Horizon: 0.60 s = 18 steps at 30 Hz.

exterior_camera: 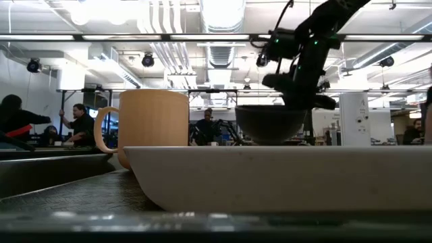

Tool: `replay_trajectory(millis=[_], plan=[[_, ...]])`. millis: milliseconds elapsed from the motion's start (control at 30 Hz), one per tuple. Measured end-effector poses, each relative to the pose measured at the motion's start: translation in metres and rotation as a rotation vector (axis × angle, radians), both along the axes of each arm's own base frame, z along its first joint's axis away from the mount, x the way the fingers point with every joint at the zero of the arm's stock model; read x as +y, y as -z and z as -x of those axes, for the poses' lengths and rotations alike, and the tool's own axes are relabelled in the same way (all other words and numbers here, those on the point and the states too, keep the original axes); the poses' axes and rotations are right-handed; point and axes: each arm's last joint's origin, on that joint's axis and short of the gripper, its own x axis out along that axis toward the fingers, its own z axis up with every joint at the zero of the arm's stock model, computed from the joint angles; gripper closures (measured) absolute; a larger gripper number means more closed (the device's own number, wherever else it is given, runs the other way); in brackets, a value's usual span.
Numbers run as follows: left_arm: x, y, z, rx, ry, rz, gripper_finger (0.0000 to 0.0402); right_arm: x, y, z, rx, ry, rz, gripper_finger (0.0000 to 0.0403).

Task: Set up tray
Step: Put the black bowl on top of the white plate on the black serving tray

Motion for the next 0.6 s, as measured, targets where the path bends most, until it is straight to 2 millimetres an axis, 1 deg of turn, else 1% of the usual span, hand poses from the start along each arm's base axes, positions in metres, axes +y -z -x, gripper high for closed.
replay_trajectory(millis=[233,400,500,600], plan=[[0.0,0.0,0.0,0.0,0.0,0.0,0.0203,0.008,-0.021,0.009,-0.062,0.019,0.015,0.0392],[0.0,0.0,0.0,0.0,0.001,0.0,0.0202,0.016,-0.029,0.014,-0.064,0.025,0.023,0.0392],[0.0,0.0,0.0,-0.001,0.001,0.001,0.0202,0.028,-0.037,0.014,-0.096,-0.02,0.022,0.0392],[-0.001,0.0,0.0,-0.005,0.001,0.004,0.0202,0.051,-0.043,0.011,-0.133,-0.118,-0.008,0.0392]])
